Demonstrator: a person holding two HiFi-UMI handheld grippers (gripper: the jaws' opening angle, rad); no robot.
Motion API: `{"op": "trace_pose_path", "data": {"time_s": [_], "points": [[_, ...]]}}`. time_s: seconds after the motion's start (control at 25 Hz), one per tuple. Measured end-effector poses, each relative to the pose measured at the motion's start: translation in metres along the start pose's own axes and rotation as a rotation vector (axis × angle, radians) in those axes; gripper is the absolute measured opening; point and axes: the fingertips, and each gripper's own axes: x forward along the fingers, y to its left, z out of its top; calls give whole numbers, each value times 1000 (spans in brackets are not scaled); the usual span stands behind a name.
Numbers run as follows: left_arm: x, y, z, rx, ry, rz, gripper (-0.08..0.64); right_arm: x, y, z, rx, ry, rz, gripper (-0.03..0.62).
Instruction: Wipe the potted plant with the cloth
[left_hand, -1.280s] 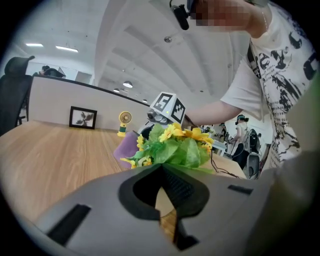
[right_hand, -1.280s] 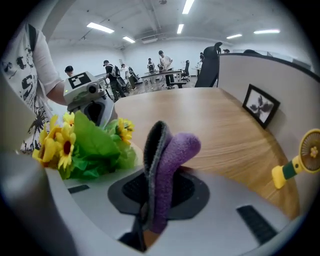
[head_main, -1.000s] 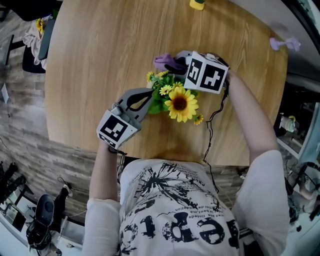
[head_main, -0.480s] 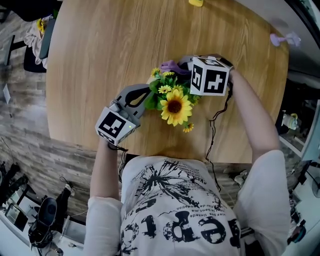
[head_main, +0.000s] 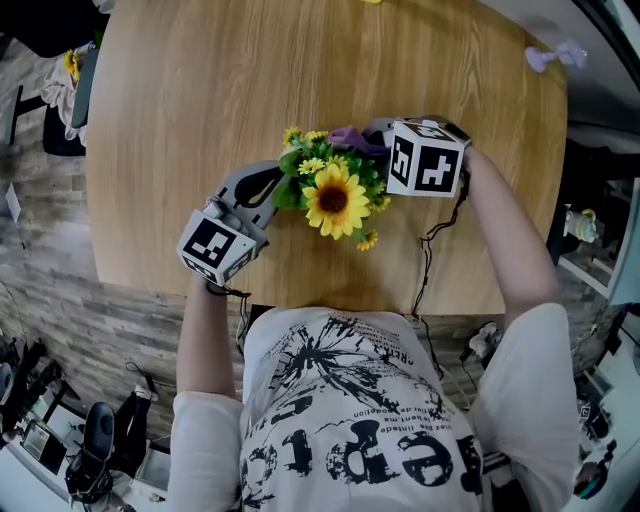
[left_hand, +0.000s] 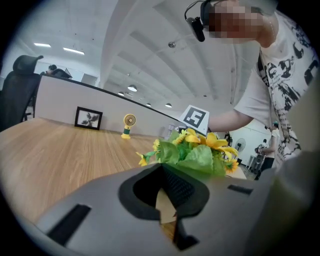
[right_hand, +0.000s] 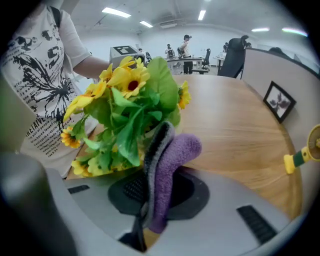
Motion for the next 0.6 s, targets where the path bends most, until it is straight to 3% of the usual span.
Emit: {"op": "trace_pose_path", "data": {"time_s": [0.4, 0.6], "points": [[-1, 0, -2, 24, 2, 49, 3, -6, 27, -29, 159, 39, 3, 71], [0, 0, -4, 42, 10, 72, 3, -25, 2, -37, 279, 27, -187, 71]]}}
